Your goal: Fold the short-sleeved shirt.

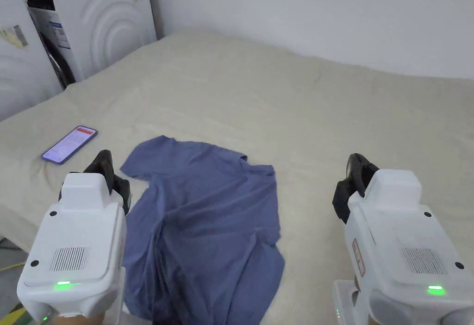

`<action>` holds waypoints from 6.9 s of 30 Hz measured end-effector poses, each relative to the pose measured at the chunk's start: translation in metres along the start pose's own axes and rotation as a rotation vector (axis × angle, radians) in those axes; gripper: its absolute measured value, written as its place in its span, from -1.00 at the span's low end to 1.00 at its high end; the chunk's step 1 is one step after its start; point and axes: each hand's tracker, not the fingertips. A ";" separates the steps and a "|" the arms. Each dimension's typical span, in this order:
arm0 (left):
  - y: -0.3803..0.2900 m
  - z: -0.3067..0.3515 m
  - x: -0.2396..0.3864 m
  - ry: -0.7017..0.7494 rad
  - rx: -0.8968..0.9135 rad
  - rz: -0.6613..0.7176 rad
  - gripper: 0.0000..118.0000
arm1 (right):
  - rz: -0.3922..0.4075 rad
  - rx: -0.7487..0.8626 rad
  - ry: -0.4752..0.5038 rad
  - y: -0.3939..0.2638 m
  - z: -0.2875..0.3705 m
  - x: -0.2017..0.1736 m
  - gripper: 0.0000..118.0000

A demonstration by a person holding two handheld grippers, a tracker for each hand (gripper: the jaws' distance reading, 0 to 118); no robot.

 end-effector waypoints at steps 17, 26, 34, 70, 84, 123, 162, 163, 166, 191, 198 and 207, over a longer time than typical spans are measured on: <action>-0.013 -0.019 -0.025 -0.035 -0.160 0.056 -1.00 | 0.005 -0.031 0.038 -0.009 -0.009 -0.012 -1.00; -0.034 -0.111 0.016 -0.232 -0.575 0.059 -0.68 | 0.020 -0.057 -0.016 -0.014 -0.011 0.009 -1.00; -0.072 -0.174 0.065 -0.329 -0.802 0.000 0.51 | 0.033 -0.102 -0.064 -0.025 -0.015 0.027 -1.00; 0.035 -0.171 0.098 -0.644 -0.727 0.404 -1.00 | -0.020 -0.108 -0.223 -0.027 0.048 0.112 -1.00; 0.165 -0.102 0.288 -1.110 -0.515 0.209 -1.00 | -0.026 -0.032 -0.420 -0.007 0.118 0.176 -1.00; -0.052 -0.024 0.461 -1.173 -1.045 -0.290 -0.96 | -0.066 -0.095 -0.586 -0.038 0.166 0.236 -1.00; 0.040 -0.002 0.221 -0.568 -0.028 0.073 -0.36 | -0.020 -0.008 -0.511 -0.007 0.150 0.202 -1.00; 0.038 -0.002 0.220 -0.567 -0.029 0.073 -0.58 | -0.021 -0.008 -0.510 -0.008 0.150 0.202 -1.00; 0.030 -0.005 0.220 -0.539 -0.035 0.051 -0.97 | -0.017 -0.009 -0.510 -0.010 0.149 0.201 -1.00; -0.006 -0.038 0.265 -0.737 -0.620 -0.047 -1.00 | -0.036 -0.025 -0.500 -0.019 0.142 0.204 -1.00; -0.054 -0.047 0.285 -0.793 -0.920 -0.066 -0.88 | -0.042 -0.048 -0.498 -0.026 0.140 0.207 -1.00; -0.083 -0.046 0.294 -0.780 -0.984 -0.130 0.44 | -0.060 -0.075 -0.501 -0.035 0.139 0.212 -1.00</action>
